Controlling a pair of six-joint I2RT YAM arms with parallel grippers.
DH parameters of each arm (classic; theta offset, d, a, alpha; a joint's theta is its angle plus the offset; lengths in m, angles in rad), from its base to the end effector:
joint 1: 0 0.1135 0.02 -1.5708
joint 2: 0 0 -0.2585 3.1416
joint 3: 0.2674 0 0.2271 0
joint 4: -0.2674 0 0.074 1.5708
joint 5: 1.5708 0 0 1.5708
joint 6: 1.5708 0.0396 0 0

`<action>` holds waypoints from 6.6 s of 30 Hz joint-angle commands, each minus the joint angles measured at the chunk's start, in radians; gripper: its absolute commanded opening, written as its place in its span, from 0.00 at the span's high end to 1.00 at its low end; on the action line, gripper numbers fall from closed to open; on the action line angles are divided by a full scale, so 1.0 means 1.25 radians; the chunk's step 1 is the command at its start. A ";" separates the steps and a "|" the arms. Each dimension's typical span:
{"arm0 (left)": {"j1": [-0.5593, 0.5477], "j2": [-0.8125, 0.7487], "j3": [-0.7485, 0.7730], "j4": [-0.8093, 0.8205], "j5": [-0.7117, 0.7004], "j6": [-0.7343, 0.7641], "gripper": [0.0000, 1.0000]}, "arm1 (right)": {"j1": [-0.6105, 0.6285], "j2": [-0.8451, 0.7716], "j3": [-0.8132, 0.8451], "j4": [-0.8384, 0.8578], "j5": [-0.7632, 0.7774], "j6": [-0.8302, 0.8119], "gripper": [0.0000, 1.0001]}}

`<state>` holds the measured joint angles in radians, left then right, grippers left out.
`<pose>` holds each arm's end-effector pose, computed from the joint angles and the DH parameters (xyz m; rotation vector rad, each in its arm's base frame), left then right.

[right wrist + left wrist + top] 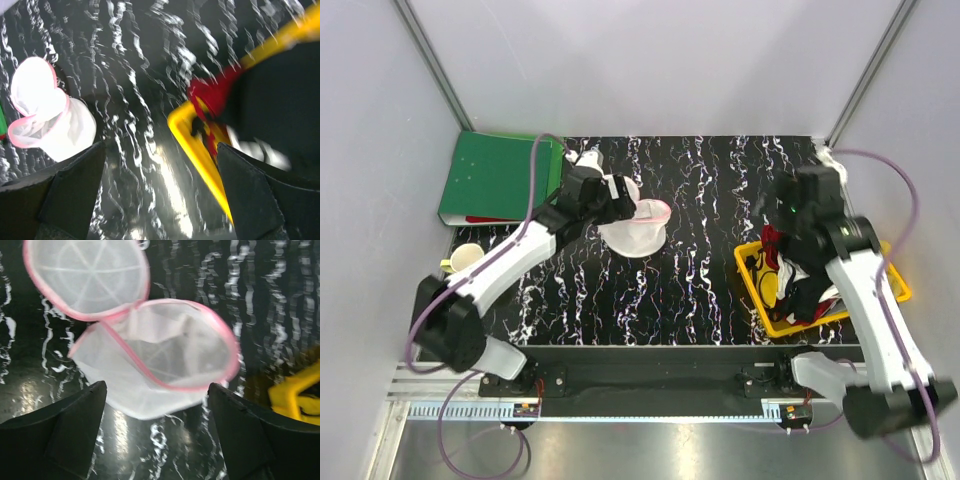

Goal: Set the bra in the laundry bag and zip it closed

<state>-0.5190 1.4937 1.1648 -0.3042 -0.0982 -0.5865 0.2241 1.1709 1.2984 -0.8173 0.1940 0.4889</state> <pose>0.2782 -0.1545 0.2902 -0.1317 2.2435 -0.5035 0.2123 0.0406 0.3672 0.3990 2.2147 0.1648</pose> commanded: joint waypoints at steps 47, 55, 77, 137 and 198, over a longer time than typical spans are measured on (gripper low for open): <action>-0.208 -0.406 -0.121 -0.058 0.092 0.063 0.17 | -0.363 -0.290 -0.305 0.125 0.133 0.115 1.00; -0.207 -0.387 -0.083 -0.062 0.085 0.050 0.17 | -0.362 -0.242 0.010 -0.053 -0.081 -0.028 1.00; -0.192 -0.432 -0.022 -0.111 0.060 0.028 0.10 | -0.124 -0.049 0.423 -0.093 -0.788 0.054 1.00; -0.184 -0.402 -0.435 0.159 0.288 -0.142 0.09 | 0.191 -0.043 -0.371 0.420 -0.611 0.274 1.00; -0.185 -0.126 -0.359 0.265 0.325 -0.081 1.00 | 0.026 -0.115 -0.521 0.326 -0.576 0.012 0.39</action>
<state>-0.7532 1.5204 0.6529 0.2760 0.4026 -0.9279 0.2478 1.1790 0.5545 -0.2527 -0.4828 0.5564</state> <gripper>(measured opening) 0.050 0.537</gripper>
